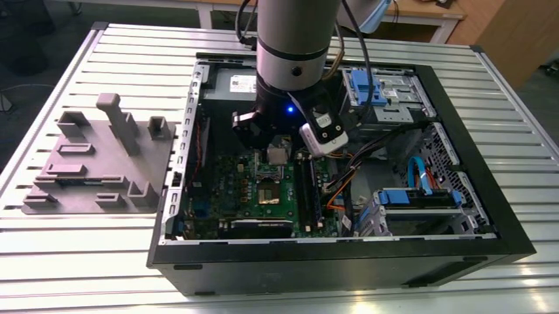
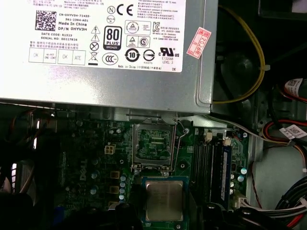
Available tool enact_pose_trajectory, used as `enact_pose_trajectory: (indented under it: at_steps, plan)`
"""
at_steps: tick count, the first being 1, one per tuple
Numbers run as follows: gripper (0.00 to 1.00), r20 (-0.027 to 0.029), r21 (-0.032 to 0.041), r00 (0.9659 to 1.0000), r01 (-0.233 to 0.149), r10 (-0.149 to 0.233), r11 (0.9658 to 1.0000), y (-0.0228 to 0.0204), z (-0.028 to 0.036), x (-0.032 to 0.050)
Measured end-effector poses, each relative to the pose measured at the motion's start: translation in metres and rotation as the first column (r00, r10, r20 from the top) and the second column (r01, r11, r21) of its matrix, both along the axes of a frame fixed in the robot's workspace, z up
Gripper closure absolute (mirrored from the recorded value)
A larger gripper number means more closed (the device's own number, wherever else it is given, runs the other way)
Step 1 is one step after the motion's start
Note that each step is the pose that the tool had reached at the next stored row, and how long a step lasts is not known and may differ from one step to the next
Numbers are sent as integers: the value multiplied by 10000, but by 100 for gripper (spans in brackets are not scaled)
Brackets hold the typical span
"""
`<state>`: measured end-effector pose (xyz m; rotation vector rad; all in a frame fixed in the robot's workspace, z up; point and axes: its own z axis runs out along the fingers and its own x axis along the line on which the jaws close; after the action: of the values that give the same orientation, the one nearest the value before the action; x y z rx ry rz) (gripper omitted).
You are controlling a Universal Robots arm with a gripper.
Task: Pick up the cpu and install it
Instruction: 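Place the cpu into insertion slot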
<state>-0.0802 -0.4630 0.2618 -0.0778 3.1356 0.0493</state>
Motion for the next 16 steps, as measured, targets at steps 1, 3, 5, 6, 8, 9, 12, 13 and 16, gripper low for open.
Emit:
enact_pose_trajectory:
  at_steps: [1, 3, 5, 6, 8, 9, 12, 13, 16]
  plan:
    - [53, -1, 0, 10000, 0, 0, 10000, 0, 0, 0]
    - [53, 0, 0, 10000, 0, 0, 10000, 0, 0, 0]
    - [53, 0, 1, 10000, 1, -1, 10000, 0, -1, -1]
    - [53, 1, 3, 10000, 1, -1, 10000, 0, -5, -7]
    - [53, -10, 2, 10000, -1, 1, 10000, -6, -33, -8]
    - [53, -15, -2, 10000, -1, 1, 10000, -20, -51, -9]
    - [53, -15, 1, 10000, -1, 1, 10000, -66, -107, -9]
    - [53, -17, -1, 10000, 1, -1, 10000, -82, -124, -10]
    - [53, -15, 2, 10000, 78, -78, 10000, -106, -180, -17]
